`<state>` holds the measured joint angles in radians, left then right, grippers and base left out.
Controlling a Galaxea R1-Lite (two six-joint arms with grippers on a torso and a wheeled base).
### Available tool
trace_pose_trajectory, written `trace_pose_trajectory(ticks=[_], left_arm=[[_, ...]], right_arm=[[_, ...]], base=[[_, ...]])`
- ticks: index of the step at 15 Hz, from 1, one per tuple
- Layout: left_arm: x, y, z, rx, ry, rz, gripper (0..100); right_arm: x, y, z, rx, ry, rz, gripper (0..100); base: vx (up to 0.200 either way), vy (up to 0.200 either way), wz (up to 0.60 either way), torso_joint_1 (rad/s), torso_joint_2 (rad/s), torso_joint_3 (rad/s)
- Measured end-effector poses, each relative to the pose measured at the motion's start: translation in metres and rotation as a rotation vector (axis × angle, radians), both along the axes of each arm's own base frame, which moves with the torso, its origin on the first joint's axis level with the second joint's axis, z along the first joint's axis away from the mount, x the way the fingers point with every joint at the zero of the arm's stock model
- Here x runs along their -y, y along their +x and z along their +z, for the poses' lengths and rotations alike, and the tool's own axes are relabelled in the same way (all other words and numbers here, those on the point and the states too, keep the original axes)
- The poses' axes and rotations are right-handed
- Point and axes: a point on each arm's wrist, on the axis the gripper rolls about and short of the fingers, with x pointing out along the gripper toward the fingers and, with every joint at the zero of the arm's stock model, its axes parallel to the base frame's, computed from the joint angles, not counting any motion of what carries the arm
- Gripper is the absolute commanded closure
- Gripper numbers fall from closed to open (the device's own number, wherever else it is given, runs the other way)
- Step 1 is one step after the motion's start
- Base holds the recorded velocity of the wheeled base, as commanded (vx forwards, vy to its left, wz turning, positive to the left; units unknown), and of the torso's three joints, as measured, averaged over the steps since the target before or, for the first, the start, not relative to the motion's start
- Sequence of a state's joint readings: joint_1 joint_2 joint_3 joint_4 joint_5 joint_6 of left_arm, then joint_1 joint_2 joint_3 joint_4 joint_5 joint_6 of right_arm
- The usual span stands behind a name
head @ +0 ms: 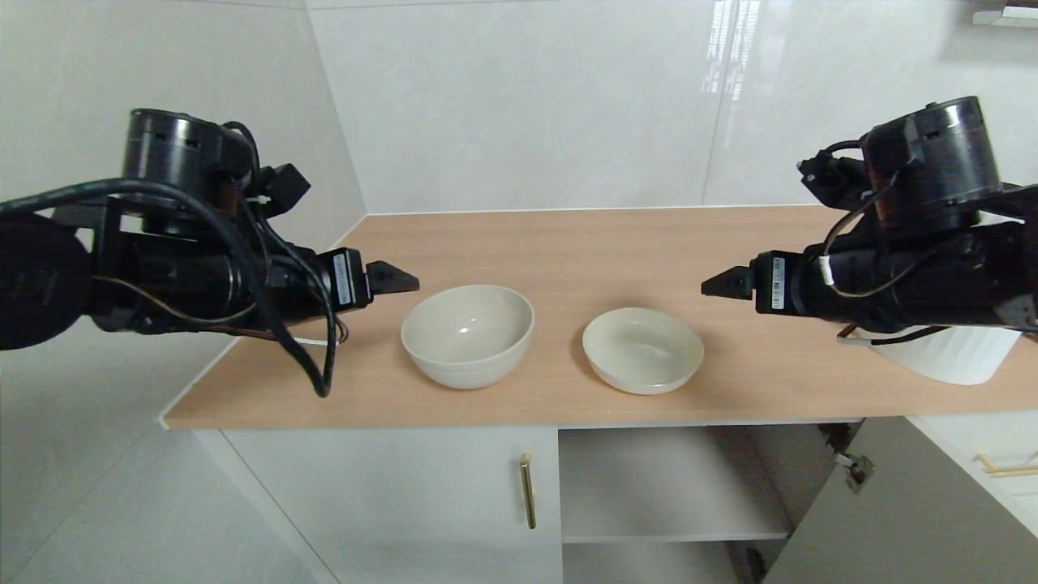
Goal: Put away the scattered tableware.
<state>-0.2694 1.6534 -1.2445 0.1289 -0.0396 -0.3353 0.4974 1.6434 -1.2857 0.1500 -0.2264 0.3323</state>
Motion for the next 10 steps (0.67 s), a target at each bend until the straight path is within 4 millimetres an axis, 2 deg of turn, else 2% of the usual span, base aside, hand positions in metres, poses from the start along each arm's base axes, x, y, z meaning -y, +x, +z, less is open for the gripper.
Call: trace_pose_trajectory(ticks=[3,6,7,10], left_arm=[[0.010,0.019,-0.018,-0.048,0.032,0.051,0],[0.018,0.030,-0.031,-0.075,0.054,0.070,0],[0.020,0.032,-0.034,-0.083,0.058,0.067,100],[0.028,0.035,-0.042,-0.104,0.066,0.049,100]], right_arm=[[-0.008,0.009,-0.011,-0.023,-0.020,-0.004,0],[-0.010,0.011,-0.014,-0.032,-0.020,-0.004,0],[-0.010,0.012,-0.015,-0.032,-0.020,-0.004,0],[-0.011,0.012,-0.016,-0.033,-0.021,-0.004,0]], base=[[0.000,0.000,0.00,0.000,0.00,0.000],[0.000,0.000,0.00,0.000,0.00,0.000],[0.000,0.000,0.00,0.000,0.00,0.000],[0.000,0.000,0.00,0.000,0.00,0.000]])
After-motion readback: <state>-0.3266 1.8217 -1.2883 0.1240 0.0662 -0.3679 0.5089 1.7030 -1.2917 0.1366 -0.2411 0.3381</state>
